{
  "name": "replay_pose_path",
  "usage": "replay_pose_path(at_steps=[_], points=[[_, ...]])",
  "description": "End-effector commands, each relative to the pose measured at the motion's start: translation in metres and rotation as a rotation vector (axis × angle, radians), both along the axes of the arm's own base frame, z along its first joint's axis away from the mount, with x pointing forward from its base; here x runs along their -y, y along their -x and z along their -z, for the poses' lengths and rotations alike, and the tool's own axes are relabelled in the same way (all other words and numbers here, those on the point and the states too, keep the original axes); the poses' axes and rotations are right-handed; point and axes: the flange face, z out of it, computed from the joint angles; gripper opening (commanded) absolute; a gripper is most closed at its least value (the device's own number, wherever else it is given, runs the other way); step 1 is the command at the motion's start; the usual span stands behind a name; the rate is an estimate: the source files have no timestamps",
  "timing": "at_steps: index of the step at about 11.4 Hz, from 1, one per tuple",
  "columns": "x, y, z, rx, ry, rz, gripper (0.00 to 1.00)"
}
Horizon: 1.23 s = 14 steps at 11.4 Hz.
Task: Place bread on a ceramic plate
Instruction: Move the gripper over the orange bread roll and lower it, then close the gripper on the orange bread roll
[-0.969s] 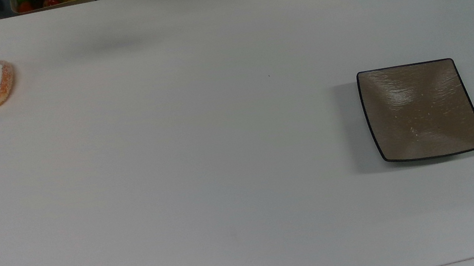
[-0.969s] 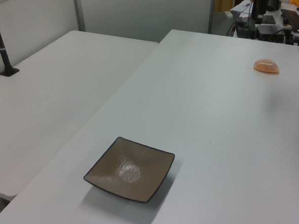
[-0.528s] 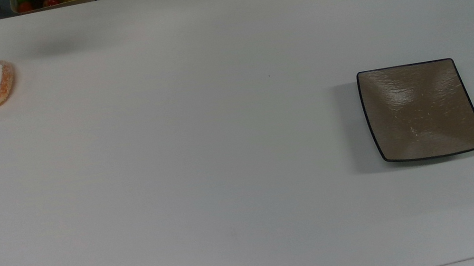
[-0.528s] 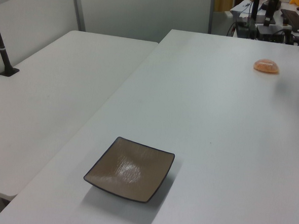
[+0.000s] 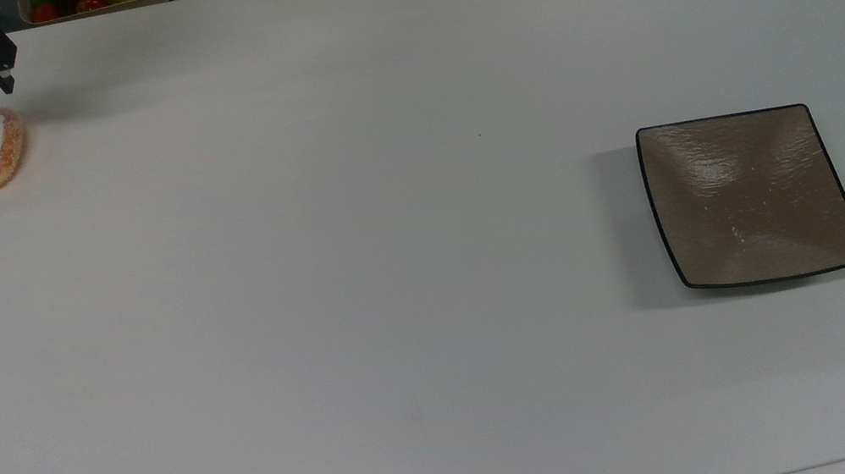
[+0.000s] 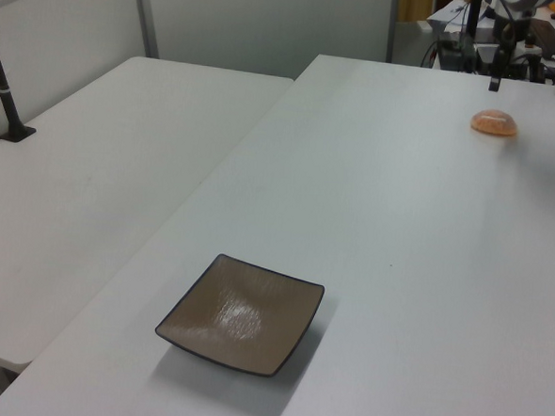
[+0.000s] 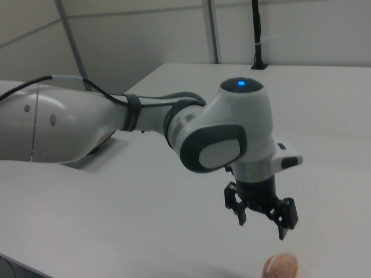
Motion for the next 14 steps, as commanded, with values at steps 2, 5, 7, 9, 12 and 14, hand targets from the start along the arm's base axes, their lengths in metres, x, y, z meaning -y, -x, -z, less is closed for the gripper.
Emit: replay_pose_path(at_steps=[2, 5, 7, 9, 12, 14], points=[[0.017, 0.002, 0.039, -0.013, 0.044, 0.020, 1.00], [0.023, 0.001, 0.066, -0.025, 0.053, 0.024, 1.00], [0.024, 0.001, 0.078, -0.043, 0.048, 0.025, 1.00], [0.023, -0.002, 0.096, -0.065, 0.045, 0.020, 1.00], [0.022, 0.002, 0.112, -0.030, 0.071, 0.017, 1.00], [0.022, 0.002, 0.113, -0.027, 0.074, 0.017, 1.00]])
